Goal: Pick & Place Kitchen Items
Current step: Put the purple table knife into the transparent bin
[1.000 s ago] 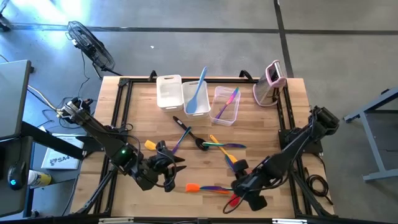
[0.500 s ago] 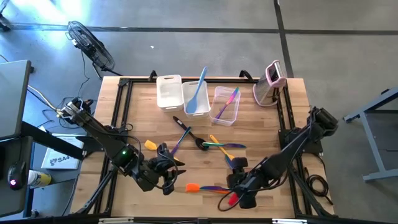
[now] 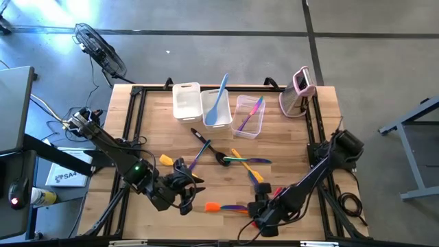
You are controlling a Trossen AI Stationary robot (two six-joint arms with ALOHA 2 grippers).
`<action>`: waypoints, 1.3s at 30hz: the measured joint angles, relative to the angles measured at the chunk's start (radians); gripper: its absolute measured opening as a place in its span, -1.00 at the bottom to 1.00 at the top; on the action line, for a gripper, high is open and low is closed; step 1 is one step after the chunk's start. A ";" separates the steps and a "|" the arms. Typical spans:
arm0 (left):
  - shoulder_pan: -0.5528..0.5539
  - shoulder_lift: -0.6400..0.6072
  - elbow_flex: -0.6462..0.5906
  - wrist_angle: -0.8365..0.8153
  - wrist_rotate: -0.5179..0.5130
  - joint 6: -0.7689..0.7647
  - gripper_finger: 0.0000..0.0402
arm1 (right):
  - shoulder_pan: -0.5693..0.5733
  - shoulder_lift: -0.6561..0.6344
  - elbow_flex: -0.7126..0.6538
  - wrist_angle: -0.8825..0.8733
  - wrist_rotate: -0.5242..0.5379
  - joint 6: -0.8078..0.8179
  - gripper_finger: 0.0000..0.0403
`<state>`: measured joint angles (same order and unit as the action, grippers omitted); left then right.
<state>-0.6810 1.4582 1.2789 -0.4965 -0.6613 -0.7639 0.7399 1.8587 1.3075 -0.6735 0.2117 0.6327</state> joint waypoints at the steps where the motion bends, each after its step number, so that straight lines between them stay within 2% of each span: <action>1: 0.000 0.000 0.000 0.000 0.000 0.000 -0.42 | 0.000 0.004 0.000 0.001 0.004 0.000 -0.05; 8: 0.000 0.000 0.000 0.000 0.000 0.000 -0.42 | 0.000 0.018 0.000 0.004 0.052 0.011 -0.05; 18: 0.000 0.000 0.000 0.000 0.000 0.000 -0.42 | 0.000 0.029 0.000 0.000 0.033 0.012 -0.05; 23: 0.000 0.000 0.000 0.000 0.000 0.000 -0.42 | -0.001 0.066 0.000 -0.009 -0.010 -0.002 -0.05; 39: 0.000 0.000 0.000 0.000 0.000 0.000 -0.42 | 0.000 0.066 -0.006 -0.009 -0.001 0.000 -0.05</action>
<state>-0.6811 1.4578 1.2789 -0.4964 -0.6613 -0.7639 0.7399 1.9244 1.3011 -0.6826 0.2103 0.6332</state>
